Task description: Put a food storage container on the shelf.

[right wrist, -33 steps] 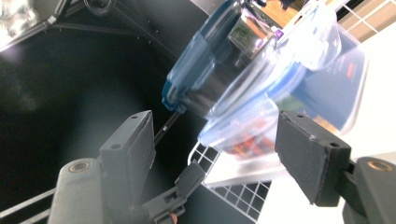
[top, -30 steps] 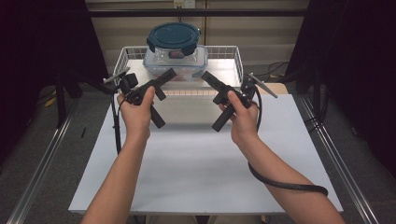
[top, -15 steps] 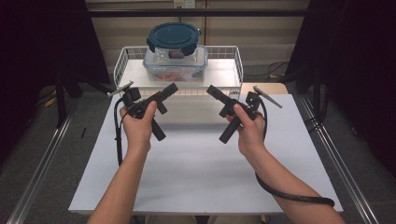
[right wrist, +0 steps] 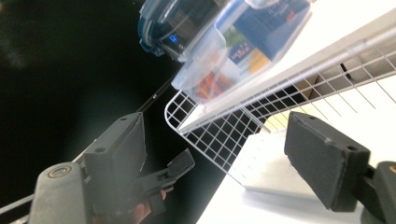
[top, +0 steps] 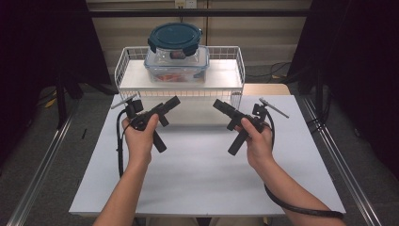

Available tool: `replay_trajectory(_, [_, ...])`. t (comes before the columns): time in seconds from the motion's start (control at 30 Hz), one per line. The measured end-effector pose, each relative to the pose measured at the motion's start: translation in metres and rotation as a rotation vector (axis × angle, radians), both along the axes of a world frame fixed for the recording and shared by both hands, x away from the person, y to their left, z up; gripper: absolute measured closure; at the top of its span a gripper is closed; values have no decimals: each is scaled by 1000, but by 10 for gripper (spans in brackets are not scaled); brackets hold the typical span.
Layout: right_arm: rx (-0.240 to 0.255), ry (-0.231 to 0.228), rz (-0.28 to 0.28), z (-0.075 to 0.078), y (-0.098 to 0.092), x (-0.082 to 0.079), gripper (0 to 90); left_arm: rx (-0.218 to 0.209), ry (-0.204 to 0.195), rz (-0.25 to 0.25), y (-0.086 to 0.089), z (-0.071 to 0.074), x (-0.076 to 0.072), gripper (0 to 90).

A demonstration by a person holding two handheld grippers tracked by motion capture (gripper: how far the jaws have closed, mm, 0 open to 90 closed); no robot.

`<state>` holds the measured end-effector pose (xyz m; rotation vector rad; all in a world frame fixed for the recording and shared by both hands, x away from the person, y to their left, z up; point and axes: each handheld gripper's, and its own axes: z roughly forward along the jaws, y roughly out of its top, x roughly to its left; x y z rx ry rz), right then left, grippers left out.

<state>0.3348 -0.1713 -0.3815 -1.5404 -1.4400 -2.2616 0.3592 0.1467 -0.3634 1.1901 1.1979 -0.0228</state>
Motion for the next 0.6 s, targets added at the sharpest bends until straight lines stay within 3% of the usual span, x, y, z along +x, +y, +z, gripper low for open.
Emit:
replay_trajectory(0.17, [-36,-8,1,-9,-7,-4,190,-6,1,-11,-1,-7,-4,52])
replay_trajectory(0.43, [-47,5,-2,-26,-25,-15,183,11,21,-26,2,-24,-10,44])
replay_trajectory(0.57, [-90,-13,0,-35,-31,-21,176,9,26,-40,2,-33,-14,45])
replay_trajectory(0.6, [-95,-12,5,-38,-32,-23,171,25,25,-38,2,-36,-15,44])
